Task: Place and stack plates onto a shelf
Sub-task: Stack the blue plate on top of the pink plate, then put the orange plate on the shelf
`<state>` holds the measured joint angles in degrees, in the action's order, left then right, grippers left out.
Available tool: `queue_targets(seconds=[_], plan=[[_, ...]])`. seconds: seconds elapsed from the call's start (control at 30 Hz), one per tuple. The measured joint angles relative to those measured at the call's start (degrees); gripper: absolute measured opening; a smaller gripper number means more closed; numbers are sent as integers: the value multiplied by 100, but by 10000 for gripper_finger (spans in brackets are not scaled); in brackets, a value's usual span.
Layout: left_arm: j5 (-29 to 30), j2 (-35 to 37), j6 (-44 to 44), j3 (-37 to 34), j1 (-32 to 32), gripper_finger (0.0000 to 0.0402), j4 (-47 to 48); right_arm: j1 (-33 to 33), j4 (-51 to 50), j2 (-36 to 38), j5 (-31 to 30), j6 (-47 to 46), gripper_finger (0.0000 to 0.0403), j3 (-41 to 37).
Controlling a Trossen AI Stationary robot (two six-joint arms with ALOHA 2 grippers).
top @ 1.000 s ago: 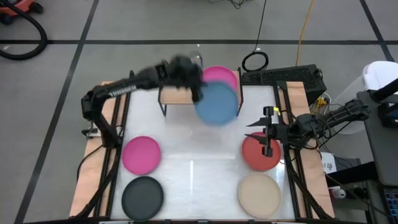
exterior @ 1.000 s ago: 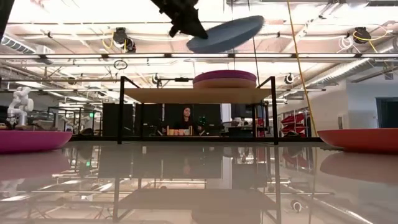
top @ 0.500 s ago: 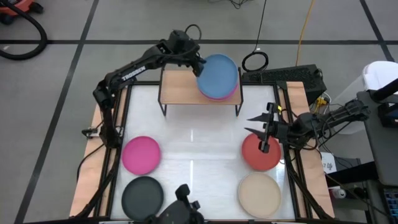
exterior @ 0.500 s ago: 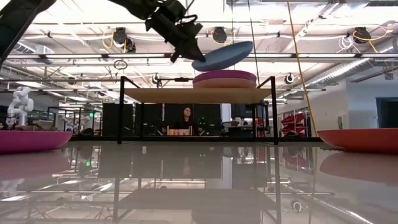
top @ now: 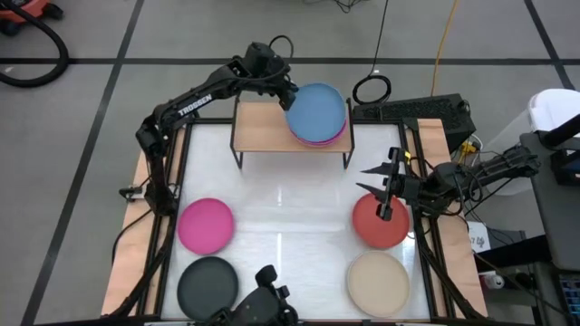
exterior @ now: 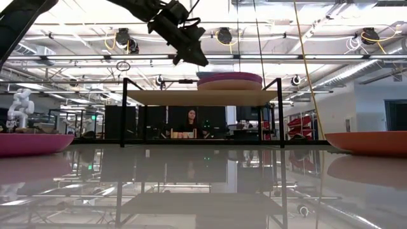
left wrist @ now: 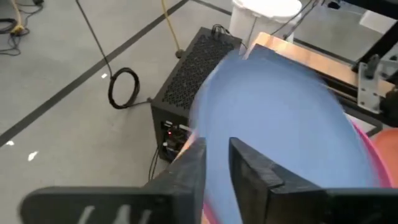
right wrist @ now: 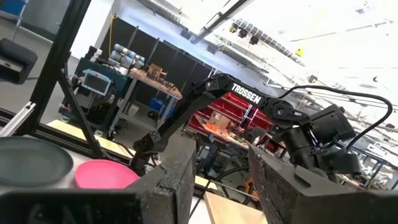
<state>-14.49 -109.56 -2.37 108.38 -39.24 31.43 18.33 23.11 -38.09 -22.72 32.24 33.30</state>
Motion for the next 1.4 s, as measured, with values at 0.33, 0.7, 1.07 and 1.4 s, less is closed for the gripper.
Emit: queue_targets(seconds=[0.33, 0.7, 1.07, 1.4], plan=[[97, 139, 52, -7, 43, 189, -123, 0, -110, 0, 2, -156, 132, 0], [-59, 2332, -596, -476, 1359, 145, -320, 0, -616, -10, -615, -599, 132, 0], [1497, 5039, 85, -4553, 3186, 115, -2260, 1, -672, -117, -743, -1007, 132, 0], [2380, 6139, 450, -7122, 3849, 115, -4927, -71, -664, -791, -2638, -616, 132, 600]])
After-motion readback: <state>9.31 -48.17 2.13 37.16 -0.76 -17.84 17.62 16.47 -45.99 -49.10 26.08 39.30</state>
